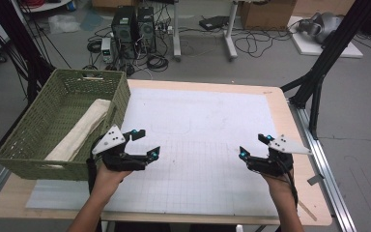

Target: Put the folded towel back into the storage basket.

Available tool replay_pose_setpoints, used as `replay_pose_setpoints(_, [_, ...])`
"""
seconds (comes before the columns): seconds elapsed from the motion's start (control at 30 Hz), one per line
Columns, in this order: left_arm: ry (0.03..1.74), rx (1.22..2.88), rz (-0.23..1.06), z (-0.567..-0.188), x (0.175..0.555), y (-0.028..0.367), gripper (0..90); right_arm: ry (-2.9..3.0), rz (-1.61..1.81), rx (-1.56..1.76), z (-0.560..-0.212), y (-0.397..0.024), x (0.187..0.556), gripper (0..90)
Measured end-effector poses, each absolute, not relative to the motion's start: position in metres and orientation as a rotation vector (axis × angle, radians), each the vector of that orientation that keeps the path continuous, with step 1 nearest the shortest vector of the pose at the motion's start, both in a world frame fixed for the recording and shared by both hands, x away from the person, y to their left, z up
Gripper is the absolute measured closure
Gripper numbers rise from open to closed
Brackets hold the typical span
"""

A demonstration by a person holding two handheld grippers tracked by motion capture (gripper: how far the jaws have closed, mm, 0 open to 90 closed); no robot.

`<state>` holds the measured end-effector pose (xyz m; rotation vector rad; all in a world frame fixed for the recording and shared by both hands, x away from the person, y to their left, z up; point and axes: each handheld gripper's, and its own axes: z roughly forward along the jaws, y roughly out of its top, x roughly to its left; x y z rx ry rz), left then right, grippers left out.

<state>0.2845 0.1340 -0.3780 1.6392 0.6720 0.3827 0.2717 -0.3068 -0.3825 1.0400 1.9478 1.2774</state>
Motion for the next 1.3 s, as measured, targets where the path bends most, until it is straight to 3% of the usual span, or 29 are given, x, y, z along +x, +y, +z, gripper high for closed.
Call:
replay_pose_setpoints(0.5, [0.650,1.672,0.419,-0.394,0.293,0.117,19.2,1.902,1.260,1.107,-0.405,-0.333,0.256,17.1])
replay_pose_setpoints(1.3, [0.674,1.674,0.429,-0.399,0.287,0.124,19.2,1.927,1.250,1.102,-0.409,-0.326,0.261,17.1])
